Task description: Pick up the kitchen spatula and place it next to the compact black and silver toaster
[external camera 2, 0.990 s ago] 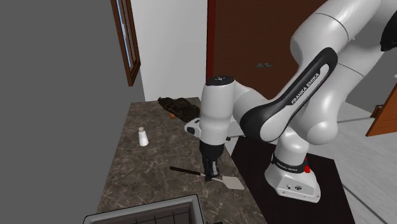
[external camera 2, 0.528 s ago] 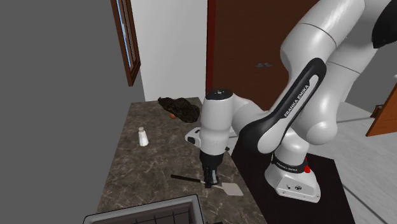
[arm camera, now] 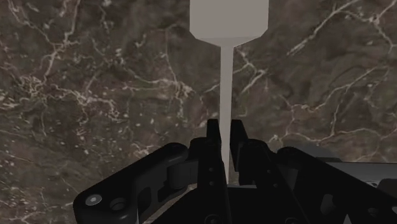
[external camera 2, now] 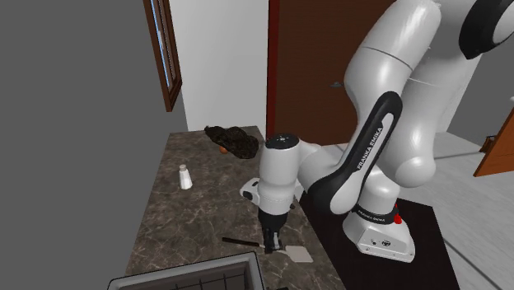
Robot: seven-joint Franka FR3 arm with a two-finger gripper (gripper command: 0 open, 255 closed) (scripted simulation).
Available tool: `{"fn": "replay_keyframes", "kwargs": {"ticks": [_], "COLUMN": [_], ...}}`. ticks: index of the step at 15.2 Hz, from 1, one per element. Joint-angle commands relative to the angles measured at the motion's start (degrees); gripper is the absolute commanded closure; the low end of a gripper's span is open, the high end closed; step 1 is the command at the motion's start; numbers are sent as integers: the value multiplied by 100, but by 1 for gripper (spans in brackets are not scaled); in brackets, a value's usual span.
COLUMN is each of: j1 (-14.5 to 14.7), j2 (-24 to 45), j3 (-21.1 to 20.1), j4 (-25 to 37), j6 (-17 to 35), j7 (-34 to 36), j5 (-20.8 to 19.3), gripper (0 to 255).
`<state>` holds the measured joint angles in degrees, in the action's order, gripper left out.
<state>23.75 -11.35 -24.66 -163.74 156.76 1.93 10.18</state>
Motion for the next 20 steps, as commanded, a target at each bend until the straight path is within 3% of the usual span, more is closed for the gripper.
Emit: {"fn": "replay_keyframes", "kwargs": {"ticks": [1,6,9,17,18,20], "j1": [-65,-332,-503,-478,-478,-478], "j2": [208,819,1231,1229,1229,1229], "j3": [-55,-181,-161,-137,-137,-137], "j4": [-17,-21,8,8,8,8], "j6": [225,809,1149,1148,1148,1148], "j7": [90,515,1048,1044,1044,1044], "j5": [-115,-720,-1472,-1467,-1467,-1467], "gripper": [255,255,255,255,0,0]}}
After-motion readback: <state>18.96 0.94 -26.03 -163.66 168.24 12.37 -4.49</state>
